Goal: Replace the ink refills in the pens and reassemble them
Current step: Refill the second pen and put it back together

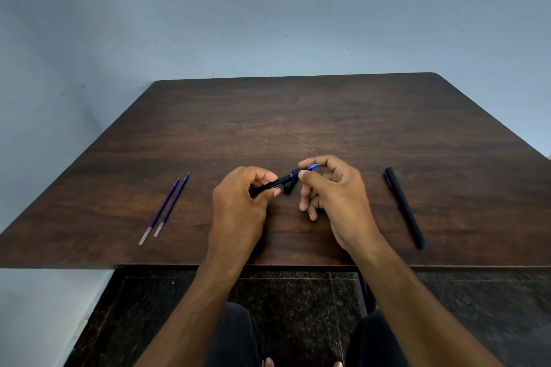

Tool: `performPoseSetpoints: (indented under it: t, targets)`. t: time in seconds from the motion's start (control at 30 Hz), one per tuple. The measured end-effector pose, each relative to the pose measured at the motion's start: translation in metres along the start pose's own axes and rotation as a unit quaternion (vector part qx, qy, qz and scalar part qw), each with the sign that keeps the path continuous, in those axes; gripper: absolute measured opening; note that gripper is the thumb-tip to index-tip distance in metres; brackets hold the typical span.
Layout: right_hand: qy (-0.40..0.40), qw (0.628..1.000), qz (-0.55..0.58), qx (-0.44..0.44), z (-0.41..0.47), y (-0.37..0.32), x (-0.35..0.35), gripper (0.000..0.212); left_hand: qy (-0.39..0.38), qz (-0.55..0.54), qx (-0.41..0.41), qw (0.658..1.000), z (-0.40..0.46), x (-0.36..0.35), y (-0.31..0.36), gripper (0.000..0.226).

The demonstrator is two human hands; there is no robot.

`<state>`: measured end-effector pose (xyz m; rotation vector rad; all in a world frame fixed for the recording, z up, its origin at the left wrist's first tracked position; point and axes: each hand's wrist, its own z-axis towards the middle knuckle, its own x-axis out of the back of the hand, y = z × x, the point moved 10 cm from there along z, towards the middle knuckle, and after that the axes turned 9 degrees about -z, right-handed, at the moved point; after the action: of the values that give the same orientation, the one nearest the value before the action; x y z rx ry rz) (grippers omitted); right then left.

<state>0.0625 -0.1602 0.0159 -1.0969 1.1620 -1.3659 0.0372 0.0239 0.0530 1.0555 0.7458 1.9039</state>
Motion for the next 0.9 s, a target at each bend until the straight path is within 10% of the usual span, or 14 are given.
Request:
performPoseSetpoints:
  t: [0.6, 0.9]
  targets:
    - [0.02, 0.998, -0.067, 0.0, -0.004, -0.0051, -0.0003, 0.06, -0.008, -0.001, -0.018, 1.0, -0.0017, -0.0001, 0.0056, 0.028]
    - [-0.023, 1.0, -0.008, 0.015, -0.0004, -0.0023, -0.0042, 0.01, 0.01, -0.003, -0.004, 1.0, -0.0008, 0.0029, 0.0024, 0.028]
